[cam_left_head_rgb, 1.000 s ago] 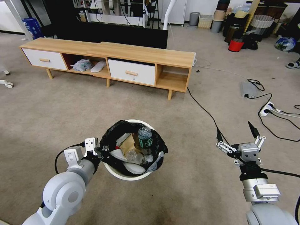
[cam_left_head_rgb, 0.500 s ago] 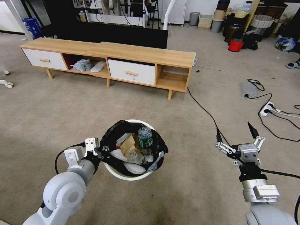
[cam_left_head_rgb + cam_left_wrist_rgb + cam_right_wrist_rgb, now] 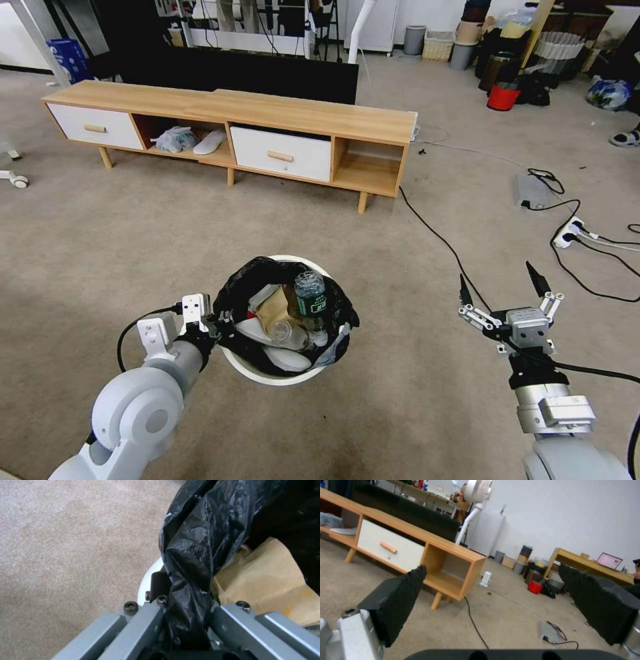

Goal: Pick up the trash bin and place the garbage on the floor into it.

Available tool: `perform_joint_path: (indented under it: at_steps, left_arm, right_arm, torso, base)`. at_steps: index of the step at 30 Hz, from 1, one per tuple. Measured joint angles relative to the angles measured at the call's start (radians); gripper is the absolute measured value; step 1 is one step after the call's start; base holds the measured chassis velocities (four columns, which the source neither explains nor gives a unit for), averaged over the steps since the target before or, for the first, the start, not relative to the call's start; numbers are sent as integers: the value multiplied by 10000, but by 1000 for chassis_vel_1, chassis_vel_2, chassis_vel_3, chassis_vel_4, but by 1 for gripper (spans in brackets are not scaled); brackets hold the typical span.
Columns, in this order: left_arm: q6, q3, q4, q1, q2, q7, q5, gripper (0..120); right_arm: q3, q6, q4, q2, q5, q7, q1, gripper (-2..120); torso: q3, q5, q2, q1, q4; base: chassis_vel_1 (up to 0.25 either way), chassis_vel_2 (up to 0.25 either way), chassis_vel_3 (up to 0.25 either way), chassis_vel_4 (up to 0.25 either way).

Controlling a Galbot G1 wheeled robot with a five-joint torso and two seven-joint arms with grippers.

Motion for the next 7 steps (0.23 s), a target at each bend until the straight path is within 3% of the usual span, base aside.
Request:
perform_joint_path:
  at_steps: [7]
  left_arm:
    - [-4, 13, 0, -9, -2, 5, 4, 0]
  right_arm:
    - [-4, 3, 1, 16, -23, -8, -4, 100]
  torso:
    - [-1, 0, 0, 0, 0]
  base:
    - [0, 0, 0, 0]
